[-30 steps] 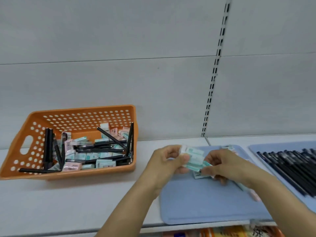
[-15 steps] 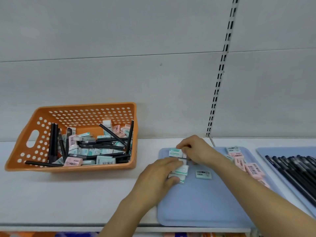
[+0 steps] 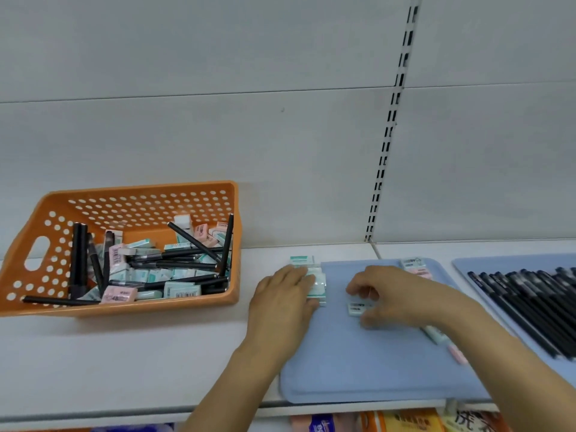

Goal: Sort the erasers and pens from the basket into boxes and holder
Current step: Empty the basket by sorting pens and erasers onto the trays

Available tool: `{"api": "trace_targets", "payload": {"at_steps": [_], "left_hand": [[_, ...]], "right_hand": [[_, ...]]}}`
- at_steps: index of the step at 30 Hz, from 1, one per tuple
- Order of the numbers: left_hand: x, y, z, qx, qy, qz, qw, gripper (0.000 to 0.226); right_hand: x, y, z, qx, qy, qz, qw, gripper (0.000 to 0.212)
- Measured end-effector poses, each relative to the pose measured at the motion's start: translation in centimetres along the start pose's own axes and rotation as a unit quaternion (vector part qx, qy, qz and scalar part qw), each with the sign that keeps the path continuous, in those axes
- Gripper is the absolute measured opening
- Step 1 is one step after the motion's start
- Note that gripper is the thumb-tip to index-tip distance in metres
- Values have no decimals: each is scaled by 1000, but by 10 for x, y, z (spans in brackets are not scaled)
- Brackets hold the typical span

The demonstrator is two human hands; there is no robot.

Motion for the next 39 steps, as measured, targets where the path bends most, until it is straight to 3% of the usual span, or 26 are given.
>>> {"api": "trace_targets", "payload": {"at_steps": [3, 8, 11, 16, 18, 21, 23, 26, 30, 33, 36, 39], "left_hand": [[6, 8, -10, 106, -7, 65, 992, 68], [11, 10, -32, 169, -24, 92, 981, 97], [10, 15, -30, 152, -8, 80, 985, 90], [7, 15, -25, 135, 6, 76, 988, 91], [6, 13, -32, 104, -5, 96, 990, 81], [13, 15, -53, 53, -57, 119, 990, 44], [16, 21, -67, 75, -77, 71, 992, 39], [18, 25, -77, 86, -78, 61, 991, 36], [12, -1, -74, -35, -66, 104, 992, 23], [1, -23, -46, -95, 13, 133, 986, 17], [-3, -20, -3, -85, 107, 75, 988, 14], [5, -7, 16, -58, 107, 88, 989, 14]], "right_hand": [[11, 12, 7, -50, -33, 67, 996, 28], [9, 19, 23, -73, -30, 50, 996, 28], [-5, 14, 35, -98, -23, -9, 995, 28], [-45, -15, 49, -236, 49, -69, 968, 22], [-55, -18, 50, -237, 88, -30, 967, 19], [-60, -12, 46, -196, 111, 36, 974, 23], [-59, -11, 45, -202, 114, 36, 972, 26], [-58, -11, 44, -229, 107, 38, 967, 30], [-54, -12, 45, -275, 85, 31, 957, 29], [-48, -13, 45, -302, 60, 17, 951, 25], [-42, -8, 40, -320, 22, -20, 947, 18], [-25, 4, 27, -298, -44, -52, 952, 15]]}}
Point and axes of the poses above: each hand's wrist, its own z-axis away from the middle knuckle, its own y-axis out of the palm, x = y × z, the point moved 3 cm from there along -z, towards the middle knuckle, and after that the axes turned 2 degrees about -y, right-handed, at the moved point
